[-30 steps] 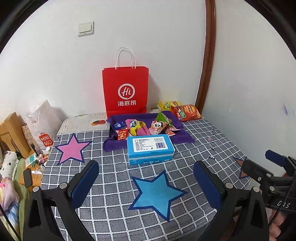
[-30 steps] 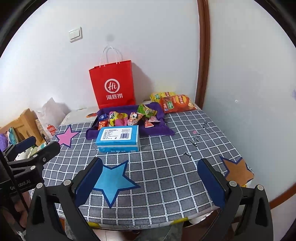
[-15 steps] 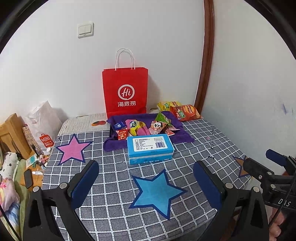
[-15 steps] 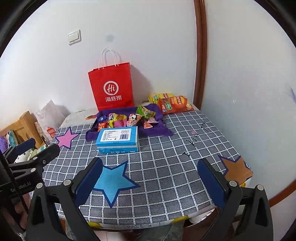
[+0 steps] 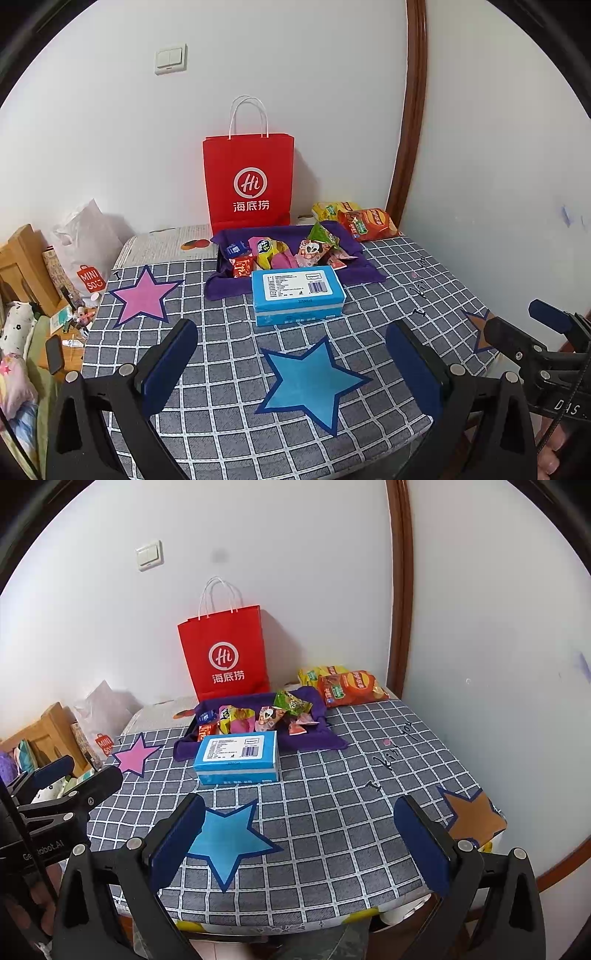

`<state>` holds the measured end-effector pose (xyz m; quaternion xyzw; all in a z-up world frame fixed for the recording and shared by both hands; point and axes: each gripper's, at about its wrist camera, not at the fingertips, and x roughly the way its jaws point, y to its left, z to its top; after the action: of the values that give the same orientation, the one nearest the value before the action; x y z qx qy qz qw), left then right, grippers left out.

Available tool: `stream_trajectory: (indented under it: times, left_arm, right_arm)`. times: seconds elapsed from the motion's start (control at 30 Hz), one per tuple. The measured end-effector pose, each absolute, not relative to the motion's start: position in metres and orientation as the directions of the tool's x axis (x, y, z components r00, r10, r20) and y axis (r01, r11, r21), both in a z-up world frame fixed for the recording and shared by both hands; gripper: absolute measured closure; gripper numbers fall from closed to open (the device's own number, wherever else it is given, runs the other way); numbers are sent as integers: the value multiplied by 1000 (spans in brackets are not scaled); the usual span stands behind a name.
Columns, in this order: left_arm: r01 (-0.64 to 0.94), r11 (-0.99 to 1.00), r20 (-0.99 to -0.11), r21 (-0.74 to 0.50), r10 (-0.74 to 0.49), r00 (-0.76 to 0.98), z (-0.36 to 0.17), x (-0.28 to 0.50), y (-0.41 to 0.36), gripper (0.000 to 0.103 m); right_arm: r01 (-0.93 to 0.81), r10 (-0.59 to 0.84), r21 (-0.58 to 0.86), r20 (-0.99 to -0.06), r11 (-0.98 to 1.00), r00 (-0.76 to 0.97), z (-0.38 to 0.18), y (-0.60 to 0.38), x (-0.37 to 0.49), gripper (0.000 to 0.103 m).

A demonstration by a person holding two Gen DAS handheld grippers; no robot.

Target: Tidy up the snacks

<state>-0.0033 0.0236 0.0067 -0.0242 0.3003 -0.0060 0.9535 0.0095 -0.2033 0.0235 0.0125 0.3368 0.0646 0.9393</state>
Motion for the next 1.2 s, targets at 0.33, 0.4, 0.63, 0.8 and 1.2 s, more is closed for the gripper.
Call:
stream_trajectory:
  times: [0.33, 0.4, 0.63, 0.8, 1.2]
  left_arm:
    - [3, 999, -576, -54, -34, 817, 5, -3, 25, 0]
    - [5, 999, -576, -54, -35, 817, 5, -3, 25, 0]
    - [5, 999, -576, -53, -35, 817, 5, -3, 24, 0]
    - [3, 999, -576, -53, -33, 817, 5, -3, 23, 0]
    - [8, 998, -576, -54, -38, 816, 4, -3, 23, 0]
  right_arm:
    - [-113, 134, 73, -630, 991, 765, 23, -202, 8, 2]
    - [-113, 134, 73, -628, 991, 766, 23, -202, 8, 2]
    - [-111, 138, 82, -626, 990, 768, 25, -201, 7, 2]
    - [-110, 140, 86, -624, 990, 769, 25, -201, 7, 2]
    - [-108, 141, 91, -621, 990, 771, 26, -200, 6, 2]
